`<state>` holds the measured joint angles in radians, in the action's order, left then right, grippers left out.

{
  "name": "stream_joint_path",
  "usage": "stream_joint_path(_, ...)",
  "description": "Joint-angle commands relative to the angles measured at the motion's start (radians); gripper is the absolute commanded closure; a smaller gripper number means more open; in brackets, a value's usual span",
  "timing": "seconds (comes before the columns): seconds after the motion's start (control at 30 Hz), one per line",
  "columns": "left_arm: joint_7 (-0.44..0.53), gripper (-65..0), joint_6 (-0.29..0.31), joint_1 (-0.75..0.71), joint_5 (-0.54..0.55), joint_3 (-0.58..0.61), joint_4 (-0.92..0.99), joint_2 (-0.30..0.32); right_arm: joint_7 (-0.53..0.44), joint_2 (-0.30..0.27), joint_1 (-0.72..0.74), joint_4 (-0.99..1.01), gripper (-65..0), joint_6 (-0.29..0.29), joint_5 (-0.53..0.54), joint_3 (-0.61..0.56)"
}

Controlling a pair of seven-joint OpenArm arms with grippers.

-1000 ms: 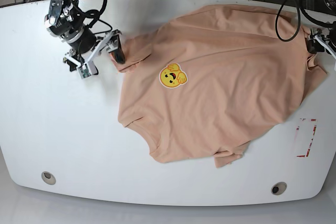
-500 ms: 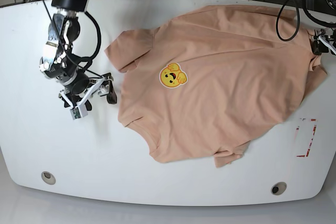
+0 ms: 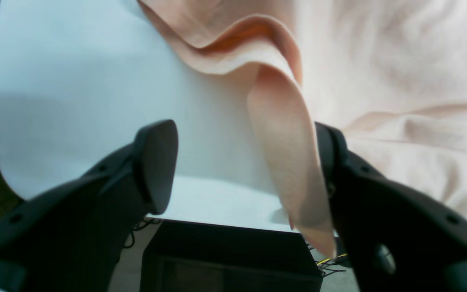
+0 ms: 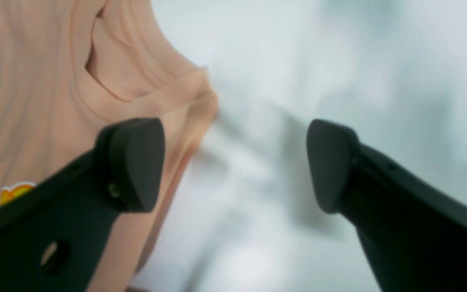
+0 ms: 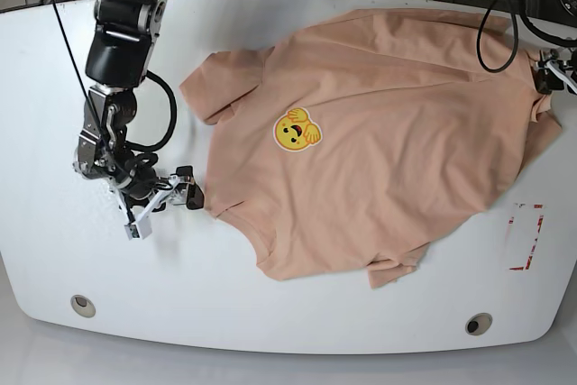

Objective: Fold the T-shirt properly
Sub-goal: 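Release the shirt and move the right gripper to the sleeve edge, then grasp the shirt edge near the sleeve with the right gripper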

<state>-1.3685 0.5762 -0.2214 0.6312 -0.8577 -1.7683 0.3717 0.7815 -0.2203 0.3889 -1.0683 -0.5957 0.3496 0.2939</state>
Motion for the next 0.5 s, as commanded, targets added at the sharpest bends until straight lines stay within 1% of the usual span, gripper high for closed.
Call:
stream_joint_path(0.0, 0.011, -39.7, 0.000, 0.004, 0.009, -0.008, -0.017, 0.022, -0.024, -0.012, 0.051, 0.021, -52.5, -0.008, 0.022, 0.003)
stream_joint_path(0.17, 0.011, -39.7, 0.000, 0.006, 0.011, -0.011, -0.017, 0.022, -0.024, 0.008, 0.060, 0.044, -52.5, -0.008, 0.022, -0.005)
stream_joint_path(0.37, 0.011, -39.7, 0.000, 0.024, 0.011, -0.036, -0.017, 0.022, -0.026, 0.020, 0.074, 0.046, -52.5, -0.005, 0.024, -0.117)
stream_joint_path(0.47, 0.011, -39.7, 0.000, 0.026, 0.011, -0.038, -0.017, 0.022, -0.026, 0.032, 0.072, 0.049, -52.5, -0.005, 0.024, -0.120)
